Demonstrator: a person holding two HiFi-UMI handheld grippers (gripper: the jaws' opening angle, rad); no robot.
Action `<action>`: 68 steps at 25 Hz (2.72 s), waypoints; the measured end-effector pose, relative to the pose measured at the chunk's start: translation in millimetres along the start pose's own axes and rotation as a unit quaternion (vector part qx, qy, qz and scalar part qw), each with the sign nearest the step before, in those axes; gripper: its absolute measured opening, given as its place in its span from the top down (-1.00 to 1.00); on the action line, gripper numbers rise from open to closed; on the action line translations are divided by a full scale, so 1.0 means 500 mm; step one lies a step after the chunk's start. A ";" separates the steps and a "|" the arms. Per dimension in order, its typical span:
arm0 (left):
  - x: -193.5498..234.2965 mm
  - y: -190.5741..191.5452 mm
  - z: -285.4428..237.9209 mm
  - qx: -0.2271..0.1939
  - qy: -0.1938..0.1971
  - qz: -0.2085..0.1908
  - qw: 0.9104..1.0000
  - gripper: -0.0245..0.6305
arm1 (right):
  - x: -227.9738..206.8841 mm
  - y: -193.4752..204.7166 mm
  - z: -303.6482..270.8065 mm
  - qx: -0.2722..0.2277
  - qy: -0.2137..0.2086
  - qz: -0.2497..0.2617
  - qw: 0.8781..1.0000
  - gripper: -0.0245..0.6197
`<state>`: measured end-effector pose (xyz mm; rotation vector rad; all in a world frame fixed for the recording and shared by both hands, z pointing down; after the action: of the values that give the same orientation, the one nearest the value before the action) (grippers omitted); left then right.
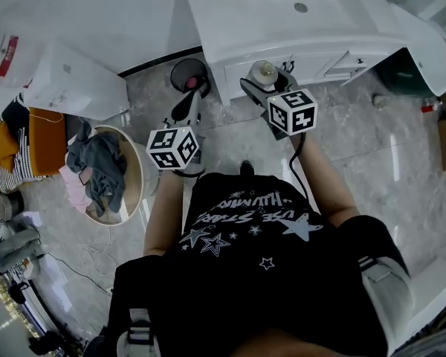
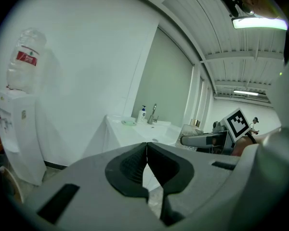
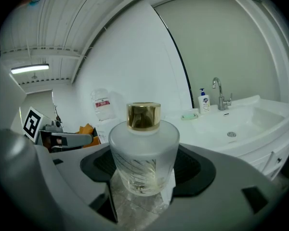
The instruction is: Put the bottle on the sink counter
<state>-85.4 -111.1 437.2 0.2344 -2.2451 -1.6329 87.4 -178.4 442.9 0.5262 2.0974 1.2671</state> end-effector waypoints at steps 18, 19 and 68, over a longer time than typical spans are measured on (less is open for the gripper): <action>0.088 -0.018 -0.134 0.016 0.010 0.005 1.000 0.90 | -0.078 -0.028 -0.151 0.016 0.020 0.001 1.000 -0.07; 0.097 -0.022 -0.147 0.018 0.012 0.006 1.000 0.90 | -0.084 -0.032 -0.165 0.018 0.022 0.002 1.000 -0.07; 0.294 -0.036 -0.372 0.063 0.047 0.032 0.996 0.90 | -0.182 -0.004 -0.482 0.176 0.037 0.041 0.983 -0.07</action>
<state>-152.4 -330.7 498.1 0.2625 -2.2623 -1.4185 -12.4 -389.6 551.6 0.7353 2.4005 0.9727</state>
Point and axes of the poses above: the fingertips, and each gripper's own axes: z backward along the fingers, x to its left, y out of its underside, the point moved 3 cm from there along z, backward along the fingers, and after that the axes turned 5 degrees about -z, right-handed, at the moved point
